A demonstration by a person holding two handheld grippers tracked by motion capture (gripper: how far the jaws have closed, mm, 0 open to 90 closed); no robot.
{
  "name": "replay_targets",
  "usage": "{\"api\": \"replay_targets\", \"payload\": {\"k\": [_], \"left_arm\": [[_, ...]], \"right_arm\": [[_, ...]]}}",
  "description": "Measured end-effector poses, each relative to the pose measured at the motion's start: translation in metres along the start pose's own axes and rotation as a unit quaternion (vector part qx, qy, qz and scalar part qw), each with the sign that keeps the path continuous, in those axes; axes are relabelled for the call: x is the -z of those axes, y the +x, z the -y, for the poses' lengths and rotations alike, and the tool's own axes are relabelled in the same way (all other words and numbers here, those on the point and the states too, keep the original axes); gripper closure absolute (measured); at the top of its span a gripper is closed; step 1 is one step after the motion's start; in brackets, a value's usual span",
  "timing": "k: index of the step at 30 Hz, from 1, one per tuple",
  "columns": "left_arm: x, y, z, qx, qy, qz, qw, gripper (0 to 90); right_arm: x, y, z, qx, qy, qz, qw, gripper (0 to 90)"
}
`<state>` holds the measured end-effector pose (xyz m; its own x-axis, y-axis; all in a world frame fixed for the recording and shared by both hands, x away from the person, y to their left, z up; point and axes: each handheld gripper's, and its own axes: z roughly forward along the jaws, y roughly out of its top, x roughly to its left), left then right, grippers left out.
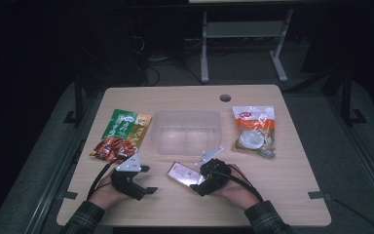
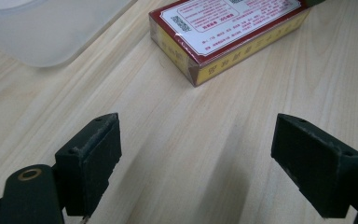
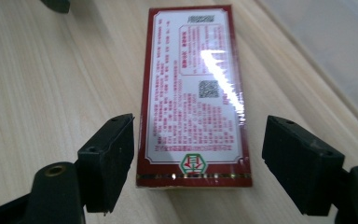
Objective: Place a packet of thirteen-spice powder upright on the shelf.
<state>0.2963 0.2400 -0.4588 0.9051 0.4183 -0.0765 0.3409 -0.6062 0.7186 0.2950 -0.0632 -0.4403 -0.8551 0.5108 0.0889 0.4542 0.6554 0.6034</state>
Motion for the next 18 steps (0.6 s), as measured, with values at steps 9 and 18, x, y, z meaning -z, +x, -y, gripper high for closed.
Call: {"api": "replay_targets", "payload": {"k": [9,18], "left_arm": [[-0.001,0.000,0.000,-0.005,0.007,0.002,1.0000,15.4],[-0.001,-0.001,0.000,-0.009,0.011,0.003,0.9999,15.4]], "right_arm": [[-0.013,0.003,0.000,0.016,0.023,0.008,0.9996,26.4],[-0.020,0.004,0.000,0.033,0.036,0.014,0.9987,30.2]]}}
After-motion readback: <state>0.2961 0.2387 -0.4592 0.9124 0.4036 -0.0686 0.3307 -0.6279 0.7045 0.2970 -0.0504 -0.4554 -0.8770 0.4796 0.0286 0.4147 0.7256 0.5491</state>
